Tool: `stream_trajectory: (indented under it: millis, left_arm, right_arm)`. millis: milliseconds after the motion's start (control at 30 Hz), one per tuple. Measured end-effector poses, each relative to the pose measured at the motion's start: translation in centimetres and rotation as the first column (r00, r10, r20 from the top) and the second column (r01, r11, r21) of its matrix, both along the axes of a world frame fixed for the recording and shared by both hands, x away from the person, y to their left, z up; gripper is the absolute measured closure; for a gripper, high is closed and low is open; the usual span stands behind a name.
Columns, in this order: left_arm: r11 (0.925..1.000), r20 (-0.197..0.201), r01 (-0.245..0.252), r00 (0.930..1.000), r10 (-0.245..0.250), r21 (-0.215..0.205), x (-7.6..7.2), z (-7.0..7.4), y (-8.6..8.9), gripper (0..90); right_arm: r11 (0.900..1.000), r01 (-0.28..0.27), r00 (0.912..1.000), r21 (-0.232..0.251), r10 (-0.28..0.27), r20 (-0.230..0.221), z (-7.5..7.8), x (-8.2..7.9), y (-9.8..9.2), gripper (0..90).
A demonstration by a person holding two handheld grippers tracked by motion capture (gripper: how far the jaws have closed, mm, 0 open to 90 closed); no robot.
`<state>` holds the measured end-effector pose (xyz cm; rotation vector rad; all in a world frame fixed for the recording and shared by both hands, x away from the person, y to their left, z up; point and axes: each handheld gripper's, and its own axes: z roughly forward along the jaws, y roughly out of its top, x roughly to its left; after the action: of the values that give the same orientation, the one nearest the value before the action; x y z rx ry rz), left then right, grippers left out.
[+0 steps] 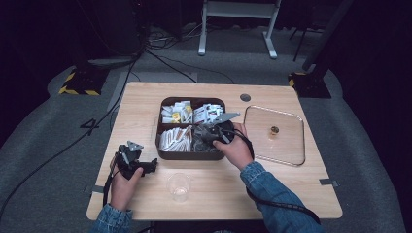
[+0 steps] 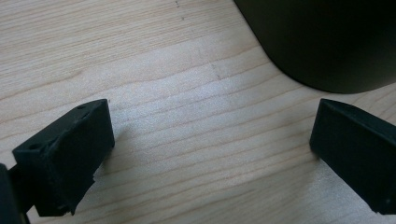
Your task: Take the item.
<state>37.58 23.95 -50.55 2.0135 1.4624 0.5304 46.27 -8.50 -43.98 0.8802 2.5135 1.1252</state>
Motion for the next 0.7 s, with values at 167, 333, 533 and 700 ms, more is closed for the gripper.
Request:
stream_trajectory:
  millis: [167, 333, 533, 700]
  left_arm:
    - [1.0000, 0.000, 0.000, 1.0000, 0.000, 0.000, 0.0, 0.0, 0.0, 0.1]
    - [1.0000, 0.000, 0.000, 1.0000, 0.000, 0.000, 0.0, 0.0, 0.0, 0.1]
    - [1.0000, 0.000, 0.000, 1.0000, 0.000, 0.000, 0.0, 0.0, 0.0, 0.1]
    - [1.0000, 0.000, 0.000, 1.0000, 0.000, 0.000, 0.0, 0.0, 0.0, 0.1]
  right_arm:
    - [1.000, -0.003, 0.9999, -0.025, 0.002, -0.016, -0.7, 0.3, 0.4, 53.5]
    - [0.999, -0.022, 0.9986, -0.033, 0.020, -0.049, -1.7, 0.9, 0.4, 63.4]
    - [1.000, -0.007, 0.9990, -0.011, 0.007, -0.045, -1.6, 0.8, 0.2, 72.6]
    - [1.000, -0.004, 0.9996, 0.016, 0.005, -0.027, -1.2, 0.5, 0.0, 75.0]
